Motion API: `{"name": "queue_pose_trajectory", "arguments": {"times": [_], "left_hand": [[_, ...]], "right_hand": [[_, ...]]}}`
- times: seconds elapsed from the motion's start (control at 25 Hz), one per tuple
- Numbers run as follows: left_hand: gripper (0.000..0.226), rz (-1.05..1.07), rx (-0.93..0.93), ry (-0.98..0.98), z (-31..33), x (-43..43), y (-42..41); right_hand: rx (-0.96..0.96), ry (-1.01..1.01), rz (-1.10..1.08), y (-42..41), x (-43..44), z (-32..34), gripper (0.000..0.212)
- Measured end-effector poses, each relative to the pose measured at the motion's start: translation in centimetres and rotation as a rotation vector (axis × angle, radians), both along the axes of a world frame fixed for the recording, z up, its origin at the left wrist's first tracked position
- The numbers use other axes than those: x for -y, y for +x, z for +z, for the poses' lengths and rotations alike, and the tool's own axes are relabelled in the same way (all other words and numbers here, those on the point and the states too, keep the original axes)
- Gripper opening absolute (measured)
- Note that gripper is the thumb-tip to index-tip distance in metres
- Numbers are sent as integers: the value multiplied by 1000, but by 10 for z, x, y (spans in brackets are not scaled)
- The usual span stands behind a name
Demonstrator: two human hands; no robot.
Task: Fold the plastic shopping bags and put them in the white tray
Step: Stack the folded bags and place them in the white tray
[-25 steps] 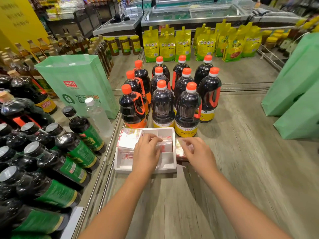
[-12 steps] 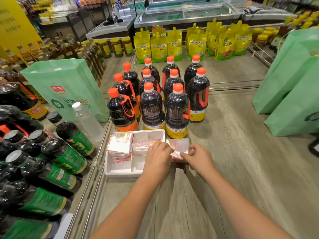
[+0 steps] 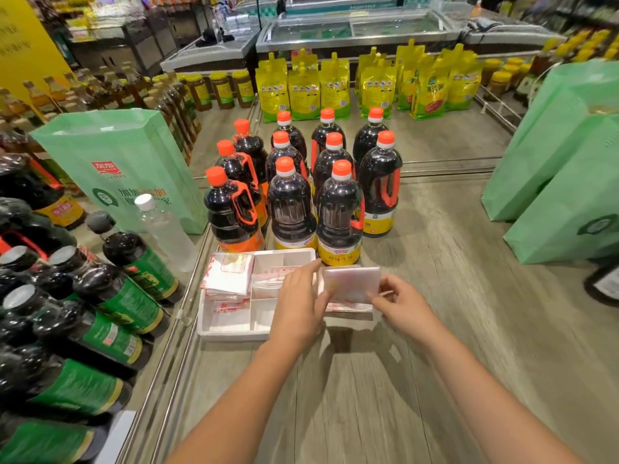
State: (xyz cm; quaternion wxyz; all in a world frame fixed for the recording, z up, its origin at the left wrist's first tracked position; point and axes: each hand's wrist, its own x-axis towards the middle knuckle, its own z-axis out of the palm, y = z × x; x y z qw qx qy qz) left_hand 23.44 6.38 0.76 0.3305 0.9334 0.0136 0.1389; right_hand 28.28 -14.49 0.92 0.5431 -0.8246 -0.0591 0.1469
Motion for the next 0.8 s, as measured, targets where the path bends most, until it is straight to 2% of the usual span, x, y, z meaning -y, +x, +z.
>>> {"name": "queue_pose_trajectory", "arguments": {"times": [0.08,0.16,0.28,0.44,0.6,0.8], "left_hand": [[29,-18,4,-236,6,-4,-10],[18,33,33,-321,9,-19,-23],[19,152,57,-273,8,-53,-37],[35,165,71,-295,10,-85,-41],[14,216,98,-161,12,-98,-29],[20,205,32,-46,8,-103,-13]], "right_hand": [[41,18,45,-5,-10,12,7],[110,-17,81,-13,-32,19,5],[222,-49,135,-23,-69,26,11],[382,-242,150,-23,-107,24,10],[494,-400,153,-12,-127,21,18],[521,-516,152,1,-130,9,8]]}}
